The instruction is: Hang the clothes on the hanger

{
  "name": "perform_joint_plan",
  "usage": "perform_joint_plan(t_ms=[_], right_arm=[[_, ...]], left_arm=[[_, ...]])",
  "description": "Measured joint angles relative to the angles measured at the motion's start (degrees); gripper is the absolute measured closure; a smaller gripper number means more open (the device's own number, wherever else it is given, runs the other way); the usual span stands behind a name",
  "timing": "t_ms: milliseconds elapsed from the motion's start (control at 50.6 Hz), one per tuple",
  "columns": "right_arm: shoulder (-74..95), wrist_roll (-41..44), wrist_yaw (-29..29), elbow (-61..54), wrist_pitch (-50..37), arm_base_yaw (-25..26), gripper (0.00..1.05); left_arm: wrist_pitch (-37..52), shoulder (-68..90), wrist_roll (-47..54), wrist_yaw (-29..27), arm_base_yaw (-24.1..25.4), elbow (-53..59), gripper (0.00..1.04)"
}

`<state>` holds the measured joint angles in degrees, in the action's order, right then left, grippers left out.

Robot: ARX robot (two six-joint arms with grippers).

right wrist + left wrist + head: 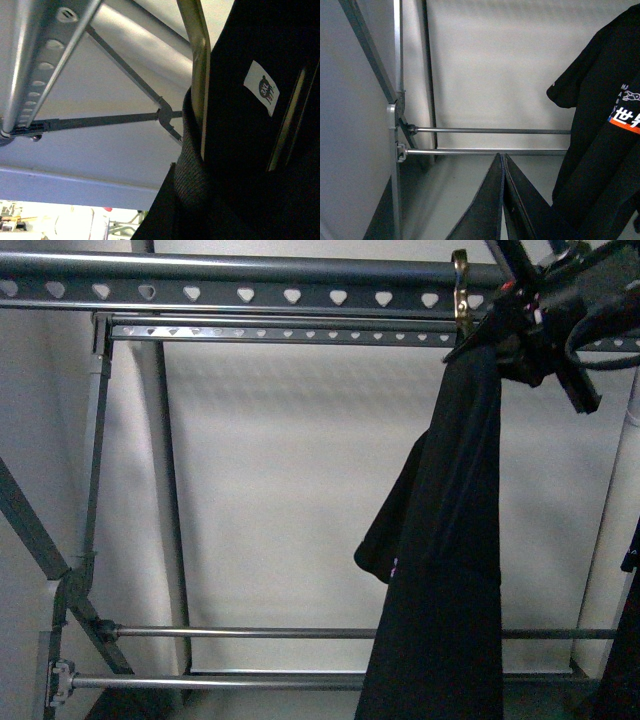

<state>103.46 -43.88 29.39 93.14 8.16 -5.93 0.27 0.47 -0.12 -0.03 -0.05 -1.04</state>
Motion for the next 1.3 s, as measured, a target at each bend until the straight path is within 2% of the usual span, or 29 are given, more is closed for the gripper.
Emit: perform_joint_plan(t_ms=[99, 178, 375, 474, 553, 613, 711, 731, 771, 850, 968, 1225, 1304], right_arm=[[1.0, 1.0, -0.2, -1.5, -1.8, -0.4, 1.01], [-2.7, 3.3, -1.8, -9.9, -8.3, -0.9, 1.0], [-17.2, 16.7, -18.3, -30.2, -22.5, -2.7, 0.69], [-31.6, 25.5, -28.7, -44.8, -30.4, -5.5, 0.5], [-48.5, 31.2, -33.2, -57.4, -29.6, -9.2, 0.31], [-58.2, 33.8, -37.0, -62.8, -26.9, -12.1, 0.2], [-74.4, 40.7, -48.6, -70.1, -22.9, -20.3, 0.06], [-78.1, 43.3, -52.5, -72.2, -24.8, -23.1, 0.07], [-82.5, 43.8, -58.9, -72.4, -20.2, -26.9, 0.14], [-86.8, 43.8, -62.2, -76.2, -13.2, -27.3, 0.28], [-90.6, 43.9, -55.1, -84.4, -10.2, -21.6, 0.53], [-97.0, 43.9, -43.3, -87.4, -8.7, -8.8, 1.02], [-98.2, 43.9, -40.3, -88.3, -8.5, -5.8, 1.02]], left_arm=[[-0.1, -0.1, 0.0, 0.0, 0.0, 0.0, 1.01], [-0.1, -0.2, 0.0, 0.0, 0.0, 0.0, 1.01], [-0.2, -0.2, 0.0, 0.0, 0.0, 0.0, 1.01], [-0.2, -0.2, 0.0, 0.0, 0.0, 0.0, 1.01], [-0.2, -0.2, 0.0, 0.0, 0.0, 0.0, 1.01], [-0.2, -0.2, 0.0, 0.0, 0.0, 0.0, 1.01], [-0.2, -0.2, 0.0, 0.0, 0.0, 0.0, 1.01], [-0.2, -0.2, 0.0, 0.0, 0.0, 0.0, 1.01], [-0.2, -0.2, 0.0, 0.0, 0.0, 0.0, 1.01], [-0.2, -0.2, 0.0, 0.1, 0.0, 0.0, 1.01], [-0.2, -0.2, 0.0, 0.0, 0.0, 0.0, 1.01], [-0.2, -0.2, 0.0, 0.0, 0.0, 0.0, 1.01], [-0.2, -0.2, 0.0, 0.0, 0.0, 0.0, 1.01]])
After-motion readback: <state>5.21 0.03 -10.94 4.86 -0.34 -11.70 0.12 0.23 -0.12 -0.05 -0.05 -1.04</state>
